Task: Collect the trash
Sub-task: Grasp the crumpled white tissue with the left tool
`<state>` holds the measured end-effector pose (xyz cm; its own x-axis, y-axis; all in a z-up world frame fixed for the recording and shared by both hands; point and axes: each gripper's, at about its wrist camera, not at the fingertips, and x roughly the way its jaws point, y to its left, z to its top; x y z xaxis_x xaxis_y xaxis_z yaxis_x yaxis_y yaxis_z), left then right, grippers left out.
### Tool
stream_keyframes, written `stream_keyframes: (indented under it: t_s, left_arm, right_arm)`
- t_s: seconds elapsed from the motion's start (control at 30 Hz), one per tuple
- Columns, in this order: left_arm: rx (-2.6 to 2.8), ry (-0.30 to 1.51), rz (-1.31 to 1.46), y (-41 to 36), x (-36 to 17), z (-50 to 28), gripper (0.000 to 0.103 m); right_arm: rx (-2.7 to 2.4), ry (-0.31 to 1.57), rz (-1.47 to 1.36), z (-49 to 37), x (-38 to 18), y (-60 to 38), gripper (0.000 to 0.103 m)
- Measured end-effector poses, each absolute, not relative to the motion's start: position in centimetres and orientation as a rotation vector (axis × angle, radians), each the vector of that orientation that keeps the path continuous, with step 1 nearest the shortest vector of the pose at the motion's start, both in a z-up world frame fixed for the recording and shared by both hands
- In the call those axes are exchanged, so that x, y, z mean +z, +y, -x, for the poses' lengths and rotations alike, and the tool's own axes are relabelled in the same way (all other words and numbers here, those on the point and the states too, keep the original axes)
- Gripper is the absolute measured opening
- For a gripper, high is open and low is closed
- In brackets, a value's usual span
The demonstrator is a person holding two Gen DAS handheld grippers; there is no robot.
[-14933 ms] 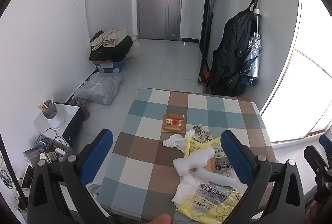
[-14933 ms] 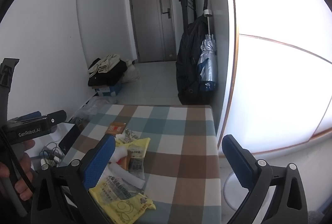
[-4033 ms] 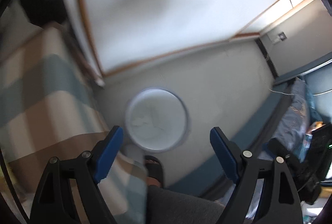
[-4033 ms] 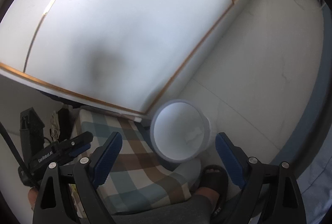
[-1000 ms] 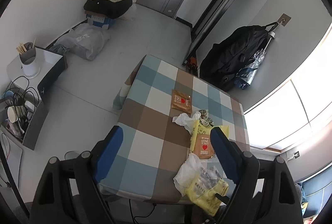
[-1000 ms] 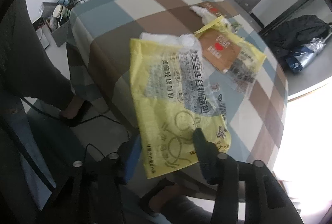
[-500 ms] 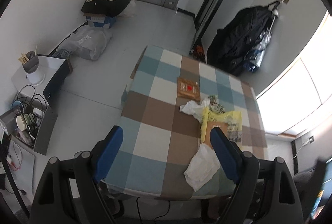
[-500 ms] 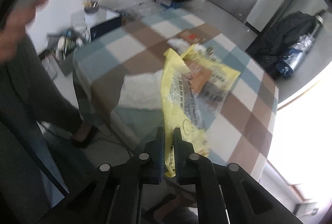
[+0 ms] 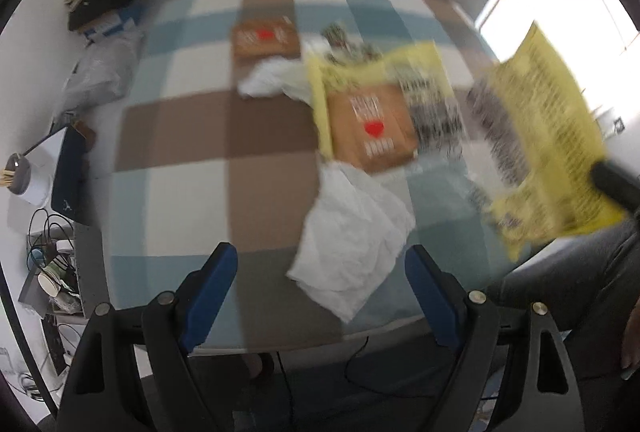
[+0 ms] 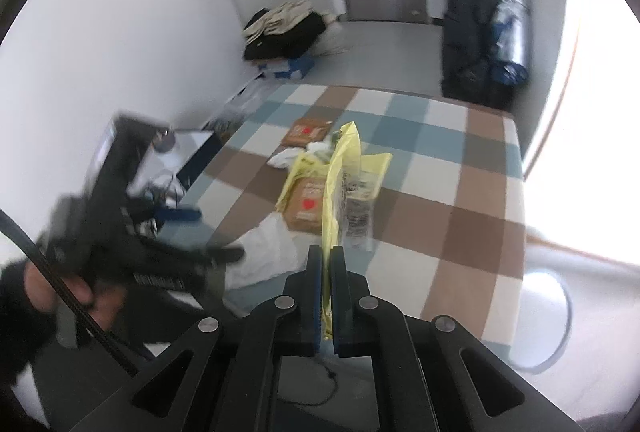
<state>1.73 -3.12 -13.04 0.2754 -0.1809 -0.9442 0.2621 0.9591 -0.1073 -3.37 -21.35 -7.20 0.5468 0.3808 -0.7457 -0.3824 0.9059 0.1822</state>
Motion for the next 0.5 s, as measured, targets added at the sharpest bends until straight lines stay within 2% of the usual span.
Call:
stream_keyframes:
  t_s: [0.23, 0.3, 0.33, 0.4, 0.5]
  left_arm:
    - [-0.296, 1.299, -0.192, -5.2, -14.8, -1.3, 0.082]
    - [-0.305, 1.302, -0.230, -5.7, -15.0, -1.0, 0.072]
    - [-0.308, 1.291, -0.237, -5.8, -14.8, -0.9, 0.070]
    - [-0.337, 1.281, -0.238, -5.9, -14.6, -0.6, 0.055]
    - [-0.360, 1.269, -0.248, -6.3, -14.1, -0.1, 0.037]
  right_arm:
    - [0.426, 0.855, -0.092, 3.2, -6.6, -24.0, 0.003]
    - [0.419, 0.852, -0.090, 3.3, -6.6, -24.2, 0.003]
    - [0.420, 0.848, -0.087, 3.4, -6.6, -24.3, 0.003]
    - [0.422, 0.841, -0.089, 3.6, -6.4, -24.3, 0.003]
    - [0.421, 0.836, -0.098, 3.8, -6.4, -24.6, 0.003]
